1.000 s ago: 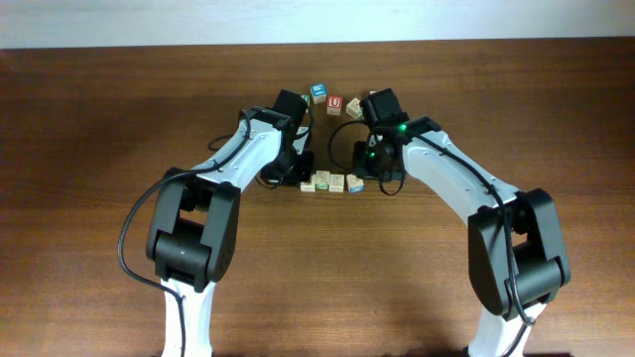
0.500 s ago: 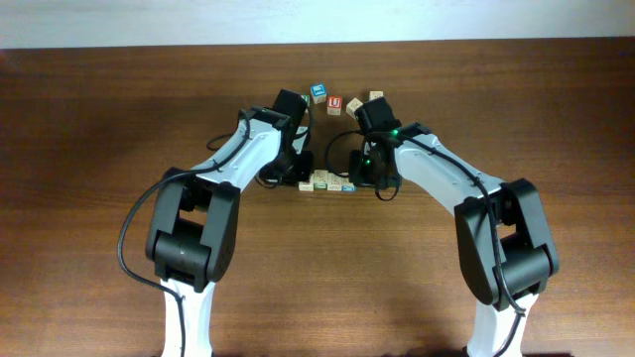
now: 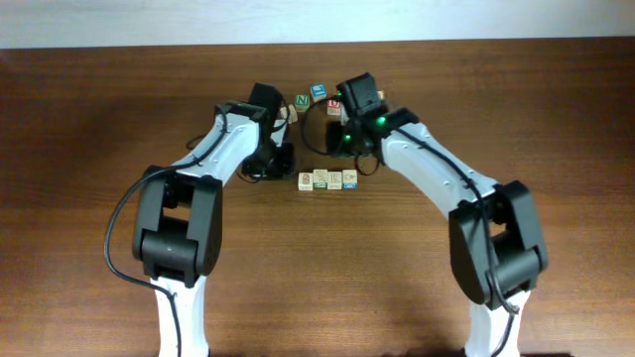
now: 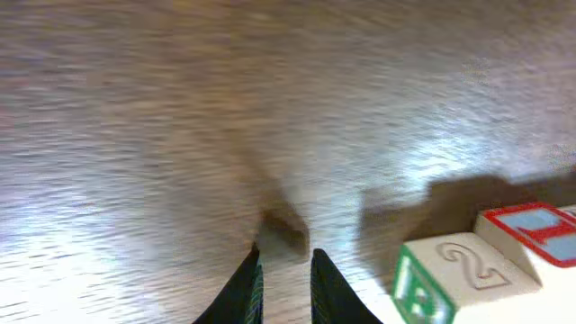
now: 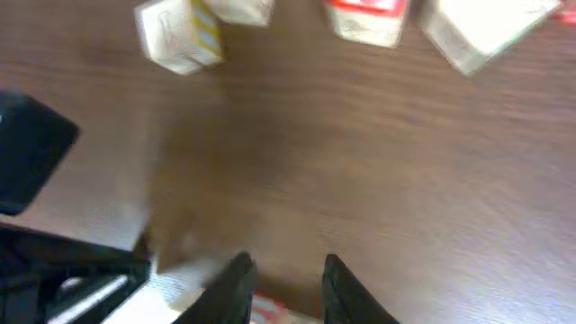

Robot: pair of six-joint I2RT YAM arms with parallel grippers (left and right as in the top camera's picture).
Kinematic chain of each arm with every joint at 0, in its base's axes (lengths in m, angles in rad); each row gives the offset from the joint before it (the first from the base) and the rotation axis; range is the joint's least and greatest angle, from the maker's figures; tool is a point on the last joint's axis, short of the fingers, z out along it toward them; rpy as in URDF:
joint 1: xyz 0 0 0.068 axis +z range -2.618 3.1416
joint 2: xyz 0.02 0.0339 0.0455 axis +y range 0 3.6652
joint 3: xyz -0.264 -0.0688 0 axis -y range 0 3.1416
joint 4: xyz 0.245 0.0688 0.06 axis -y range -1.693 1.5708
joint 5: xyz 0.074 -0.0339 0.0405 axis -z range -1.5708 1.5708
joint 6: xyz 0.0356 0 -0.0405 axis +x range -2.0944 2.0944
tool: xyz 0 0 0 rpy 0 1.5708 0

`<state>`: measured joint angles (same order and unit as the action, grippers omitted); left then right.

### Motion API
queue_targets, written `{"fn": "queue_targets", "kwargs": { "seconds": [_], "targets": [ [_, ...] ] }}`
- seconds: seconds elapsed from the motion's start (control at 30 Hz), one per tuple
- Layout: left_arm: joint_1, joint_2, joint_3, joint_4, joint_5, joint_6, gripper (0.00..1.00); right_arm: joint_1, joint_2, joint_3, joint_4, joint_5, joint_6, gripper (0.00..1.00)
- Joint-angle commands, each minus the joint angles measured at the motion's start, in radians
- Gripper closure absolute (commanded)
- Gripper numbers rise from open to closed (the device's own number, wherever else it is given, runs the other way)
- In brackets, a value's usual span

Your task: Rotate 4 blocks

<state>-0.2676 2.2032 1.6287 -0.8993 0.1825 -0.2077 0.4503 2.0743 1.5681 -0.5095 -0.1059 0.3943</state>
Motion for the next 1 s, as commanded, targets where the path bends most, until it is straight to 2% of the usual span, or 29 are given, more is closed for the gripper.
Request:
{"fn": "queue_targets", "kwargs": {
  "seconds": [0.0, 0.1, 0.3, 0.97],
  "targets": [
    [0.051, 0.007, 0.010, 0.002, -0.027, -0.013, 0.82, 0.051, 0.072, 0.011, 0.059, 0.005, 0.066, 0.79],
    [0.101, 0.007, 0.010, 0.017, -0.049, -0.016, 0.81, 0.076, 0.124, 0.011, 0.089, 0.010, 0.094, 0.88],
    [0.150, 0.007, 0.010, 0.017, -0.049, -0.016, 0.82, 0.081, 0.127, 0.011, 0.070, 0.011, 0.094, 0.93],
    [0.150, 0.007, 0.010, 0.016, -0.048, -0.016, 0.82, 0.081, 0.127, 0.011, 0.008, -0.018, 0.094, 0.96]
  ]
}}
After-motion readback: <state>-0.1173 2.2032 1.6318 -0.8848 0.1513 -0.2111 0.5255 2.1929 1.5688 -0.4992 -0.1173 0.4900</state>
